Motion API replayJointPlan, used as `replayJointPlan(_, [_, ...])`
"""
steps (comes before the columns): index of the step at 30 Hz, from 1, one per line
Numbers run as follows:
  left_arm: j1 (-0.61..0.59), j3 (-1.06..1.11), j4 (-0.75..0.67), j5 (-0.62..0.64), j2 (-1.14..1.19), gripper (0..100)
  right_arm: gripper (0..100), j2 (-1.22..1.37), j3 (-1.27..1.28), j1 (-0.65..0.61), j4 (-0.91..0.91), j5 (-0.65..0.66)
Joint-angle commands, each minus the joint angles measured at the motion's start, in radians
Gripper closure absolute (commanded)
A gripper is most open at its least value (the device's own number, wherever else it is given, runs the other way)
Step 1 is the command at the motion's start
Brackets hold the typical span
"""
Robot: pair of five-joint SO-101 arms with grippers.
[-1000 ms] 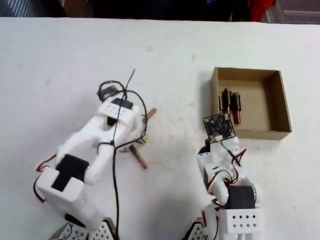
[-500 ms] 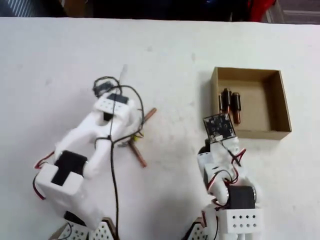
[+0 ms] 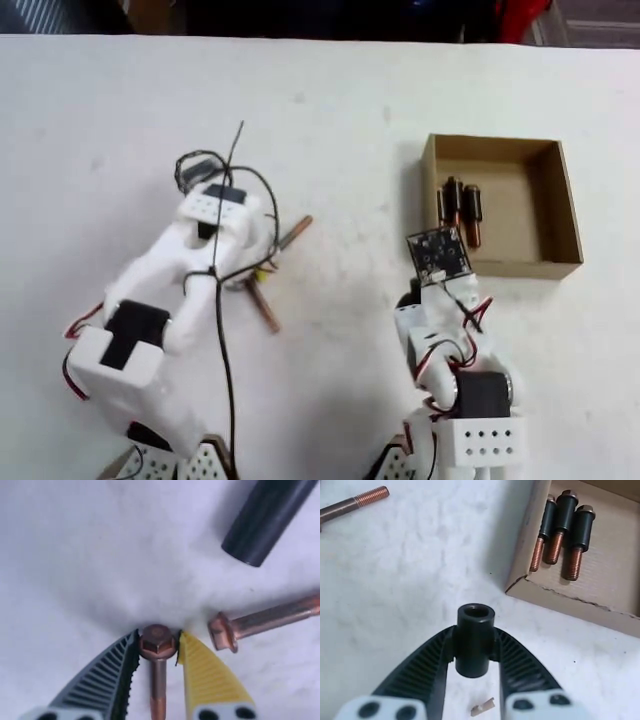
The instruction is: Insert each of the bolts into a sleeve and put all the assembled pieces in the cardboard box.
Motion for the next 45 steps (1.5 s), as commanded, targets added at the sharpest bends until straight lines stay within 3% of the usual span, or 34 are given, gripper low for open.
replayJointPlan(1, [-0.061, -0.003, 0.011, -0.044, 0.042, 97, 98.1, -0.012, -0.008, 0.004, -0.019, -0.002])
replayJointPlan(7, [-0.056, -0.005, 0.055, 0.043, 0.039, 97, 98.1, -0.012, -0.008, 0.004, -0.019, -0.002])
replayJointPlan(30, [-0.012, 0.000, 0.061, 0.041, 0.042, 97, 98.1, -0.012, -0.008, 0.004, -0.021, -0.002])
replayJointPlan(33, [-0.012, 0.002, 0.061, 0.041, 0.042, 92, 98.1, -0.012, -0.008, 0.004, -0.021, -0.002])
replayJointPlan(39, [-0.002, 0.005, 0.083, 0.041, 0.044, 72, 98.1, -0.012, -0.008, 0.004, -0.021, -0.002])
replayJointPlan(45, [0.038, -0.003, 0.121, 0.046, 0.044, 73, 98.1, -0.012, -0.008, 0.004, -0.021, -0.002])
